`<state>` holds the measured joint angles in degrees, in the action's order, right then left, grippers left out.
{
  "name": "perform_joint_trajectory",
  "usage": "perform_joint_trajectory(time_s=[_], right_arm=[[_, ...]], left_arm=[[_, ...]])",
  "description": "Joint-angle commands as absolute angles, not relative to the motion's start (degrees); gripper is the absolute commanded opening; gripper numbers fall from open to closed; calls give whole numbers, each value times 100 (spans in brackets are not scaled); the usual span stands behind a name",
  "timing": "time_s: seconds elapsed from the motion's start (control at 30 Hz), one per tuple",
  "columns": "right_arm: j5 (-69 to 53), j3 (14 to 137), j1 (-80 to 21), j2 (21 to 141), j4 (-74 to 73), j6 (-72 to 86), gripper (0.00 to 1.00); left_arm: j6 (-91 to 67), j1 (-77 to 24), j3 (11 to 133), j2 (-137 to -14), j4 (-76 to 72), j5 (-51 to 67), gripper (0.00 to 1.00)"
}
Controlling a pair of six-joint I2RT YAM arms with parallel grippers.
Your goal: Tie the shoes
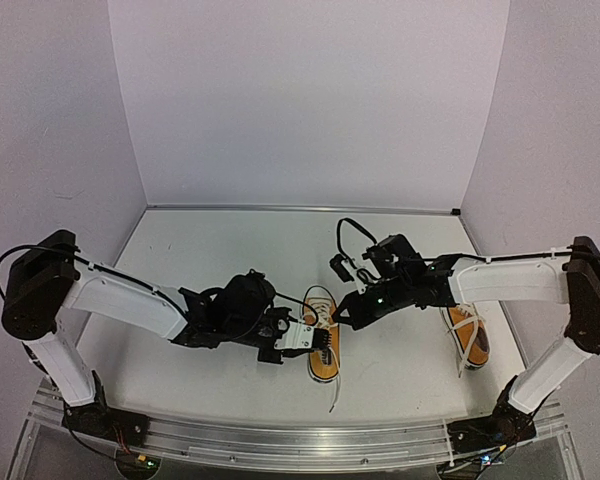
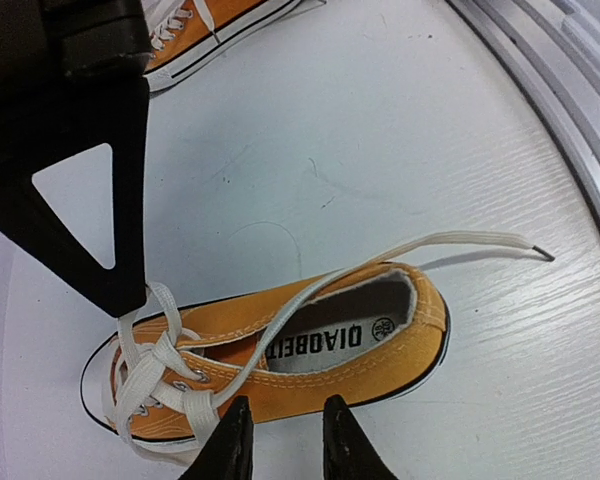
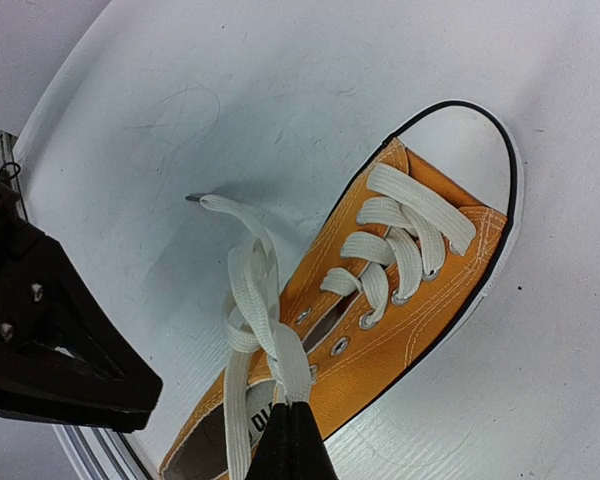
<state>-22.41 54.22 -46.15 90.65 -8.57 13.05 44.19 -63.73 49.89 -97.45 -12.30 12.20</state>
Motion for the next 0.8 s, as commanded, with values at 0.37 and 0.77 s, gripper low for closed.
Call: perform_joint_trajectory(time_s=[0.37,0.77], right_arm=[[-2294,5467,-4592,9136,-712,1351,0],[-2331,5459,-4592,9177,-690,1345,0]], left_arm=[[5008,-6398,5884,-10443,-857,753,20],[5099,-6428,5968,-10328,-716,782,25]])
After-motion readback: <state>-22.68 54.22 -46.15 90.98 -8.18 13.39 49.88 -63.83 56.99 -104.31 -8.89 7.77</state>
